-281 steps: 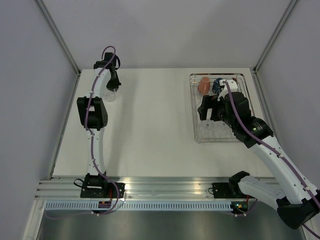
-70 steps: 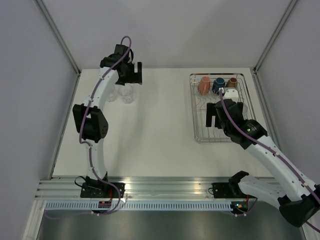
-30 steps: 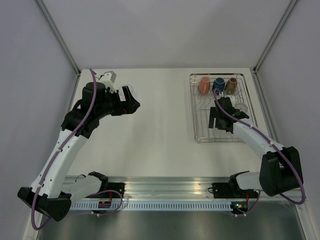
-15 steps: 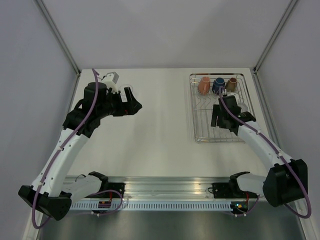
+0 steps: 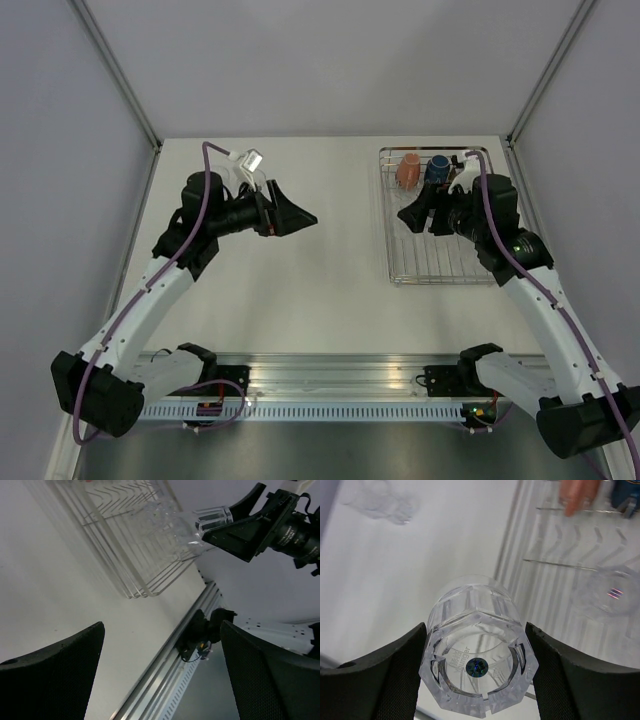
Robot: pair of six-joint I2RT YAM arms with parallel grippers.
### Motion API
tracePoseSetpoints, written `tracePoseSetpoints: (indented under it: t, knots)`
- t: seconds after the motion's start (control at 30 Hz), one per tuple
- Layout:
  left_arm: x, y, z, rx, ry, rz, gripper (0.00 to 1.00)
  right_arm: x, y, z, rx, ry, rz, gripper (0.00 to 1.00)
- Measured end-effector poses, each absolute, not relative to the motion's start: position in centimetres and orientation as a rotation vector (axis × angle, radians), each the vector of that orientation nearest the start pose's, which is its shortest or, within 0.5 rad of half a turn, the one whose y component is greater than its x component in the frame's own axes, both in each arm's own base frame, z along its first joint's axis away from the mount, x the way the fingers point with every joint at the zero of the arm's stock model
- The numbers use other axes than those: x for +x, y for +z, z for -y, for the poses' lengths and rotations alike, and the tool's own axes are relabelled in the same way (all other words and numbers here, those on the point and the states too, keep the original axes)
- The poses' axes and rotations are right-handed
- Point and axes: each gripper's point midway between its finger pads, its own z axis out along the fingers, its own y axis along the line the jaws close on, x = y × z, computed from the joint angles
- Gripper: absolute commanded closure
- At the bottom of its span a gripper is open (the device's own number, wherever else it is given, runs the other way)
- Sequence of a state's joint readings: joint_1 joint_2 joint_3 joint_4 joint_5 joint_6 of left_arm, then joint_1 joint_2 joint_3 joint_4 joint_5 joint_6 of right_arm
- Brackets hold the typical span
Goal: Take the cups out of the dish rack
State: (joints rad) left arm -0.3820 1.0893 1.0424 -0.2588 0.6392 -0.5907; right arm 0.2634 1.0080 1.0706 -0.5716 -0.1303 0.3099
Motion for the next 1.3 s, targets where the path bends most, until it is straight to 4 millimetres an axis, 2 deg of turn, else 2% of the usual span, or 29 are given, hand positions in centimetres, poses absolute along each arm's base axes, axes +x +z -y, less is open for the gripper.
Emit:
tracePoseSetpoints:
  t: [0.13,0.33,0.6,0.7,0.8,0.9,0.93,1.0,1.03,1.1,1.13,1.2,1.23,1.27,1.3]
  knots:
    - [25.3,31.3,24.9,0.270,-1.402,-1.907,0.01,28.9,29.3,-15.9,-0.121,0.788,-1.970,0.61]
    - [23.9,33.9,26.2,0.295,-1.643,-1.740,0.01,26.7,33.2,-19.8,-0.167,1.134,-1.720,0.60]
    - [21.4,37.2,27.7,0.409,-1.845,-1.571,0.01,24.0,38.1,-23.2,-0.249,1.362,-1.494,0.59]
    - [20.3,38.3,28.2,0.453,-1.878,-1.520,0.05,23.4,38.9,-24.7,-0.286,1.420,-1.454,0.58]
    - [19.4,38.8,28.6,0.490,-1.901,-1.486,0.10,23.2,38.8,-25.9,-0.312,1.455,-1.440,0.58]
    - [18.6,39.0,29.0,0.515,-1.918,-1.476,0.20,23.2,38.2,-26.5,-0.318,1.473,-1.446,0.58]
    - [18.5,39.0,29.1,0.519,-1.922,-1.477,0.27,23.2,38.1,-26.7,-0.320,1.478,-1.445,0.58]
    - [18.3,39.0,29.3,0.525,-1.928,-1.478,0.34,23.3,37.9,-27.0,-0.325,1.486,-1.445,0.58]
    - [18.2,39.0,29.3,0.527,-1.930,-1.478,0.43,23.3,37.8,-27.1,-0.326,1.490,-1.446,0.59]
    - [18.2,39.1,29.4,0.530,-1.932,-1.477,0.53,23.2,37.7,-27.4,-0.330,1.498,-1.445,0.59]
    - [18.2,39.2,29.5,0.530,-1.931,-1.478,0.65,23.1,37.8,-27.5,-0.332,1.501,-1.443,0.58]
    - [18.4,39.2,29.6,0.526,-1.926,-1.484,0.75,23.0,37.9,-27.7,-0.339,1.508,-1.434,0.58]
    - [18.4,39.2,29.6,0.525,-1.923,-1.486,0.89,23.0,37.9,-27.8,-0.341,1.511,-1.432,0.58]
    - [18.5,39.1,29.7,0.523,-1.917,-1.488,0.97,22.9,38.0,-27.8,-0.341,1.518,-1.427,0.57]
    - [18.6,39.1,29.7,0.525,-1.905,-1.481,0.98,23.0,38.1,-27.9,-0.333,1.519,-1.426,0.55]
